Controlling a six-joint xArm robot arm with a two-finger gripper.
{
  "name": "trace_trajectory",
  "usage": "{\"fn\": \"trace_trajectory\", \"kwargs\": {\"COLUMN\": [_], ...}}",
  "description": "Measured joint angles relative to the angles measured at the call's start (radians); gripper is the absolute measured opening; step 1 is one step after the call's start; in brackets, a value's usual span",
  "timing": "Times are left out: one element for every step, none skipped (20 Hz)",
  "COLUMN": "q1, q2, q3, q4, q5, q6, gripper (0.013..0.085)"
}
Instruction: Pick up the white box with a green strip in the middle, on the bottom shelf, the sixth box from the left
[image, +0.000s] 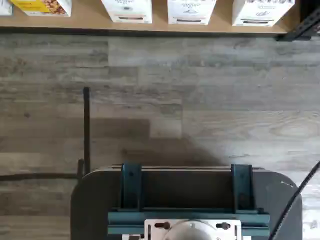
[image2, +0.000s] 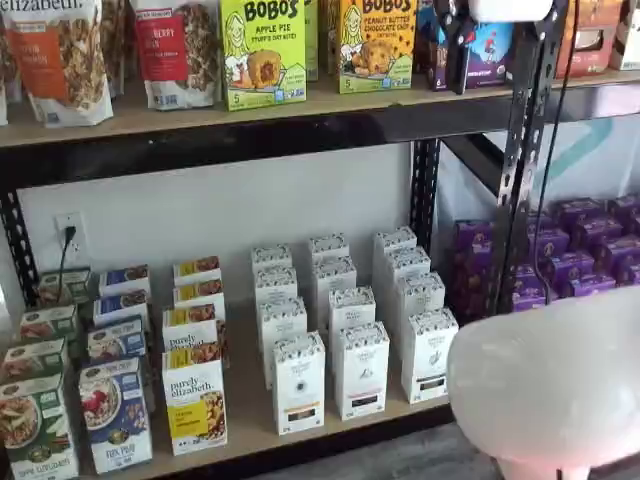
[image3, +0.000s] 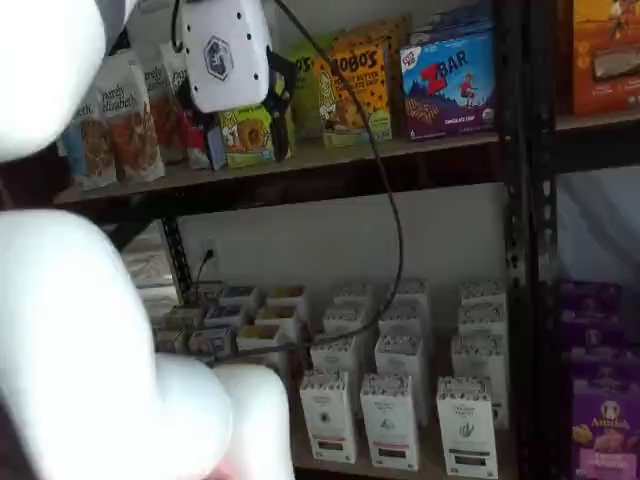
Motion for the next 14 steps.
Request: {"fn": "trace_trajectory", "kwargs": {"q1": [0.024,0.122,0.155,0.162,0.162,0.159,0.149,0.14,0.126,0.115,0.105,0.095,0.087,0.083], "q2": [0.004,0.017,0.021,0.022,0.021,0.021,0.019,0.017,0.013,0.008,0.004,0.004,0.005,0.005], "q3": [-0.003,-0.012,-0.014,-0.012,-0.008,-0.003,0.005,0.014,0.029,0.042,0.059,0.076,0.094,0.109], "q4": [-0.026,-0.131,-0.171,-0.184,-0.188,-0.186,-0.181,-0.176,-0.167,-0.161,-0.159,-0.159,-0.159,-0.161], "q5": [0.007,0.032,0.039,0.038,0.034,0.028,0.017,0.006,-0.015,-0.036,-0.061,-0.083,-0.104,-0.121], "q6": [0.012,0.056,0.074,0.079,0.08,0.079,0.074,0.069,0.061,0.055,0.049,0.042,0.036,0.033], "gripper": [0.085,0.085,0.085,0.085,0.085,0.085,0.085,0.085,0.085,0.085,0.085,0.085,0.085,0.085]}}
